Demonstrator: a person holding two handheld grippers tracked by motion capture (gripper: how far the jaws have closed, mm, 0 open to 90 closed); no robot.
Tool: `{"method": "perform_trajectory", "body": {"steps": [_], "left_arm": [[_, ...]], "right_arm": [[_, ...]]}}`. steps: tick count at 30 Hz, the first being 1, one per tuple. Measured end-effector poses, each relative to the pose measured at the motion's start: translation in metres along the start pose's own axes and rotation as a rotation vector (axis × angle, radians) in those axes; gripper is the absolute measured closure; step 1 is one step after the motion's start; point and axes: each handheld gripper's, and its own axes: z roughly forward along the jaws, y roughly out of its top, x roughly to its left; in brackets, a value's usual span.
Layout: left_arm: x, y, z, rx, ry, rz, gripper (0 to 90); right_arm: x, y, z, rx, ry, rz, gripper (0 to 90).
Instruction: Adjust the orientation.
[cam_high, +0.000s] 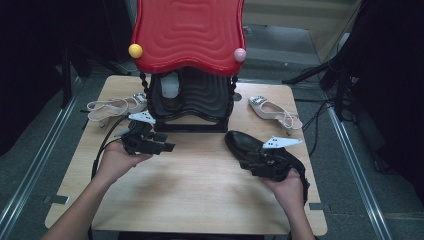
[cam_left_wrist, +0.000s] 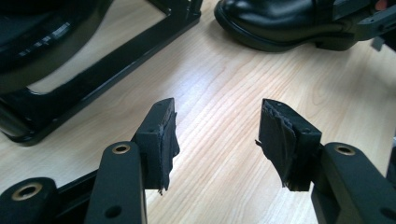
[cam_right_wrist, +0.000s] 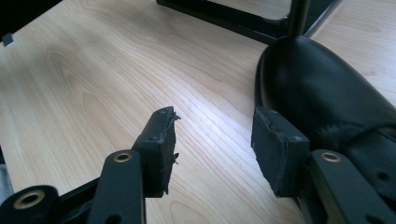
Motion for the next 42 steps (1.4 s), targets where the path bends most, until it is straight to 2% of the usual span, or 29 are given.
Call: {"method": "perform_trajectory", "body": {"steps": [13, 24, 28, 32, 38, 42], "left_arm": [[0.001, -0.007, 0.017, 0.037, -0.017, 0.007, 47.6], [0.002, -0.005, 0.024, 0.052, -0.025, 0.02, 47.6], [0.003, -0.005, 0.023, 0.05, -0.024, 0.018, 47.6], [0.002, -0.005, 0.023, 0.046, -0.024, 0.017, 47.7], [0.002, -0.007, 0.023, 0.044, -0.023, 0.016, 47.9], [0.002, -0.009, 0.022, 0.041, -0.023, 0.009, 47.8]], "right_arm": [[-0.014, -0.016, -0.03, -0.001, -0.08, 0.04, 53.6], [-0.019, -0.025, -0.059, -0.017, -0.105, 0.065, 57.6], [-0.025, -0.031, -0.067, 0.006, -0.153, 0.08, 57.2], [-0.03, -0.035, -0.061, 0.048, -0.175, 0.091, 56.9], [-0.027, -0.026, -0.039, 0.092, -0.179, 0.065, 56.1], [-0.03, -0.021, -0.027, 0.116, -0.184, 0.079, 57.8]]}}
